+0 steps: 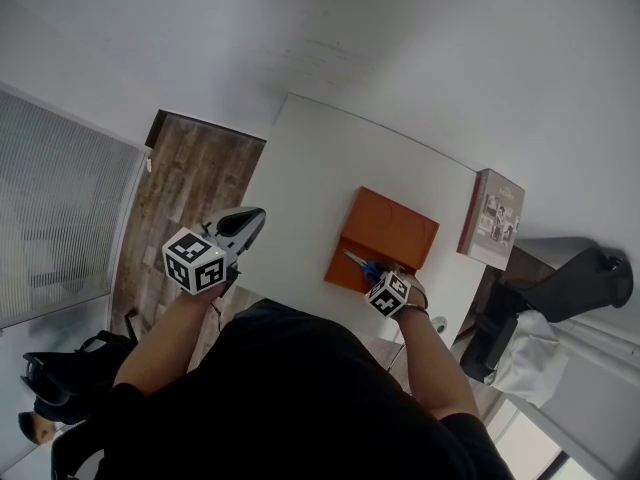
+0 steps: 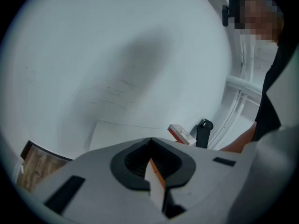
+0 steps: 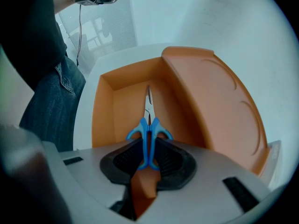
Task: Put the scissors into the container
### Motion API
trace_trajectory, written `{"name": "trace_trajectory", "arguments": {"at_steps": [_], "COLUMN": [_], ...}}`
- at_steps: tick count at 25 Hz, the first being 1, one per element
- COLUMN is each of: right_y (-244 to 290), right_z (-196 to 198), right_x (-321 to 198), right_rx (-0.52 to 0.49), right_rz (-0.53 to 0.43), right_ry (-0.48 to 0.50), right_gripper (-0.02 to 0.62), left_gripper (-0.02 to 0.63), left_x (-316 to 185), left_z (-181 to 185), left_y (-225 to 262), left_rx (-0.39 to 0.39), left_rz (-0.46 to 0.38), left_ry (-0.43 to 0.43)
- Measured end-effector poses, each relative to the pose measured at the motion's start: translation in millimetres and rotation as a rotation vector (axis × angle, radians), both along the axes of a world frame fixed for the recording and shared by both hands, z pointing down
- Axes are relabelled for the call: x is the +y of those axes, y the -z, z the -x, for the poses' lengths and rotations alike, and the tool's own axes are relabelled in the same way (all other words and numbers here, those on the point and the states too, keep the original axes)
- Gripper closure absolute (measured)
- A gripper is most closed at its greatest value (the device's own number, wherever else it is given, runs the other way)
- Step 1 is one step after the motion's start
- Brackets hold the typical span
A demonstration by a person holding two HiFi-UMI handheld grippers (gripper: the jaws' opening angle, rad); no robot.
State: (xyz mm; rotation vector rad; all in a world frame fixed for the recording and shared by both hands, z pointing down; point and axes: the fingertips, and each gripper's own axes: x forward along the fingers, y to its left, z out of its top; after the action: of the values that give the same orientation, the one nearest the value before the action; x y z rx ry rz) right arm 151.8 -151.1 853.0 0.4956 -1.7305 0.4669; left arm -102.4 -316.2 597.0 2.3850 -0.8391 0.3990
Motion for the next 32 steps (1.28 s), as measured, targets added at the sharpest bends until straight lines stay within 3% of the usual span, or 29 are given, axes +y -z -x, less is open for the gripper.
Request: {"name": "trace_trajectory", "arguments": {"at_steps": [20, 32], "right_y": [-1.1, 14.9], "right_z": [-0.6, -4.4], "right_x": [-0.6, 1.9], "right_rx": [0.022, 0.022], "right_rz": [0.006, -0.021], "right_ry": [0.005, -0.012], "right_gripper": [0.508, 0.471], "left_gripper": [0.597, 0.597], "left_x": [2.8, 14.9], "left_z": [-6.7, -7.5], "left_y": [-1.4, 6.5], "left_rx": [0.005, 0.012], "left_rz": [0.009, -0.002], "left_ry": [-0.012, -0.027]}}
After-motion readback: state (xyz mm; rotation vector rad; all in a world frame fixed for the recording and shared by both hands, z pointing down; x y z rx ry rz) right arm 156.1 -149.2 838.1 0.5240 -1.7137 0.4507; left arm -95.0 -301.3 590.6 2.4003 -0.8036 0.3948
